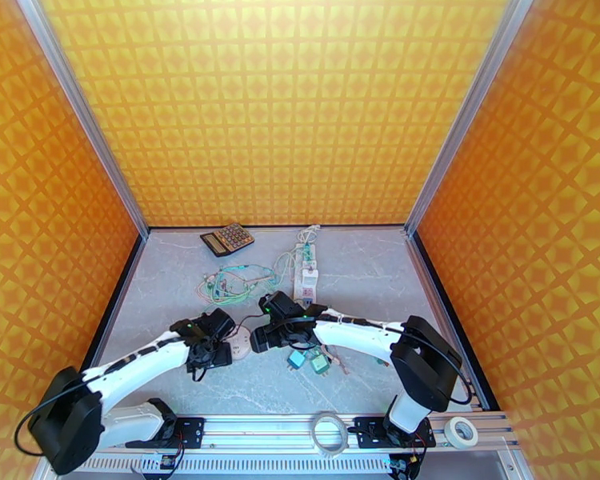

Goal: Pull the plug off the socket

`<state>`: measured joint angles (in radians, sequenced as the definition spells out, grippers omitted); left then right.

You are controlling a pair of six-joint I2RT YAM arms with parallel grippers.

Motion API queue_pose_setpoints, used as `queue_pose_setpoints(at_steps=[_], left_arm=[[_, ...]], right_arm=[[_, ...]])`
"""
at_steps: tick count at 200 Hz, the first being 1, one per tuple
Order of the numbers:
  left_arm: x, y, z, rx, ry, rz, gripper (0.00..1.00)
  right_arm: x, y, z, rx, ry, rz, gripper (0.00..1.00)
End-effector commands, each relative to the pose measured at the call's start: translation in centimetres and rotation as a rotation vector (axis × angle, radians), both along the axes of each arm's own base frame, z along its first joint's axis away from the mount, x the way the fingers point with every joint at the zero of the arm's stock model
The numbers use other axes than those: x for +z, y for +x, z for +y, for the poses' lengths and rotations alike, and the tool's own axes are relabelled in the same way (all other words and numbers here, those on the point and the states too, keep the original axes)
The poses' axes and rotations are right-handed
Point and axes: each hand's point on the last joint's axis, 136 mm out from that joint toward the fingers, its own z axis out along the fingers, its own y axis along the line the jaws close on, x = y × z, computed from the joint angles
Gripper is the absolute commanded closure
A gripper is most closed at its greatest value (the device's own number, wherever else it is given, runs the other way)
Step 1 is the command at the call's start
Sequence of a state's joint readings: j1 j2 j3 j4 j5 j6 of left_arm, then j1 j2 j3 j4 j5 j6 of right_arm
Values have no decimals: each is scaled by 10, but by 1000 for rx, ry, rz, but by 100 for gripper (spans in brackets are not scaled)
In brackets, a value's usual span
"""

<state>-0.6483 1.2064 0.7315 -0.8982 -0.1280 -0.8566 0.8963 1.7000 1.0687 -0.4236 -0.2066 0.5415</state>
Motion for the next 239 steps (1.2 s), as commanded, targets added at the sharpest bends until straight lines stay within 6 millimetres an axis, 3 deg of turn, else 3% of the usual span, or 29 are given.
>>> queue_pose_setpoints(at_steps=[1, 21, 43, 80, 123, 156, 179, 192, 215, 239], left_arm=[[23, 4, -7, -5, -44, -34, 7], [36, 7, -10, -13, -60, -57, 1], [57, 22, -17, -28, -95, -117, 1], [94, 53, -26, -29, -146, -224, 1], [115, 83, -32, -17, -162, -280, 1], [128, 102, -42, -15, -182, -314, 1], [143, 115, -50, -14, -209, -359, 1], [148, 124, -55, -24, -220, -381, 1], [151, 136, -67, -85, -211, -377, 1], [140, 148, -78, -153, -182, -344, 1]], right_arm=[[-16, -15, -8, -4, -18, 80, 17], [-3, -16, -9, -6, 11, 56, 17], [29, -8, -14, -27, 51, -39, 15], [85, 12, -33, -79, 46, -223, 3], [127, 43, -68, -173, 13, -355, 2], [143, 71, -108, -291, -111, -482, 1], [142, 97, -127, -377, -97, -435, 2], [136, 112, -136, -417, -118, -409, 7], [116, 139, -141, -447, -166, -376, 16], [88, 163, -148, -492, -230, -303, 24]])
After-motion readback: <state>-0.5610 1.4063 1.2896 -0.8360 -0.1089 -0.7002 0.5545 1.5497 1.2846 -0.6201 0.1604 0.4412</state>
